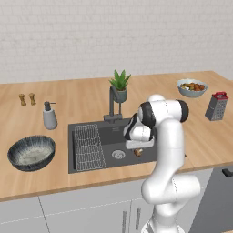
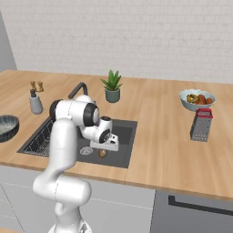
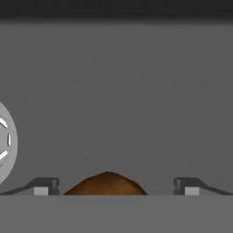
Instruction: Pick the mushroom from the sink and place it in the bowl. Then pick the bowl and place it in the microwave. Then close the microwave door and press the start button.
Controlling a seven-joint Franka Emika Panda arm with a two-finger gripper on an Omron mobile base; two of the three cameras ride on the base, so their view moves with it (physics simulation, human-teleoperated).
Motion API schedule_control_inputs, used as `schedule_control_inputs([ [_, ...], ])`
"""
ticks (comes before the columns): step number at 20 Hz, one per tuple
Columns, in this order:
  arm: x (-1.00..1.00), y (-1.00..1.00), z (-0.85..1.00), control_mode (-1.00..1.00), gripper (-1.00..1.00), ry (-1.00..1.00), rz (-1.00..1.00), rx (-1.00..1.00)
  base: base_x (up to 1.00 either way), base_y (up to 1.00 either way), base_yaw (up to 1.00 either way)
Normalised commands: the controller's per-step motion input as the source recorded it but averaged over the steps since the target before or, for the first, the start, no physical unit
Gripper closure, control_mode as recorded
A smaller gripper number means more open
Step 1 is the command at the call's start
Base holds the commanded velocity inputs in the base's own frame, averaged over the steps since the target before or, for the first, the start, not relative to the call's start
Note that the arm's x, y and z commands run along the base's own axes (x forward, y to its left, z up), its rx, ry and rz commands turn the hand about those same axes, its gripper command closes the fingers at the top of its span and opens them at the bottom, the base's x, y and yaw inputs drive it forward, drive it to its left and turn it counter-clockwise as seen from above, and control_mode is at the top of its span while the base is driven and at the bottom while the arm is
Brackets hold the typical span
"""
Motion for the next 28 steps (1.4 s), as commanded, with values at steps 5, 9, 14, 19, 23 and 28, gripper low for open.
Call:
schedule_control_inputs([
  [5, -0.07, 0.07, -0.19, -1.0, -1.0, 0.0, 0.0, 0.0, 0.0, 0.0, 0.0],
  [9, 0.0, 0.1, -0.14, -1.0, -1.0, 0.0, 0.0, 0.0, 0.0, 0.0, 0.0],
  [14, 0.0, 0.04, -0.08, -1.0, -1.0, 0.0, 0.0, 0.0, 0.0, 0.0, 0.0],
  [19, -0.08, 0.0, -0.06, -1.0, -1.0, 0.0, 0.0, 0.02, 0.0, 0.0, 0.0],
  [23, -0.19, 0.02, -0.01, -1.0, -1.0, 0.0, 0.0, 0.04, 0.0, 0.0, 0.0],
  [28, -0.21, 0.01, -0.04, -1.0, -1.0, 0.0, 0.0, 0.05, 0.0, 0.0, 0.0],
])
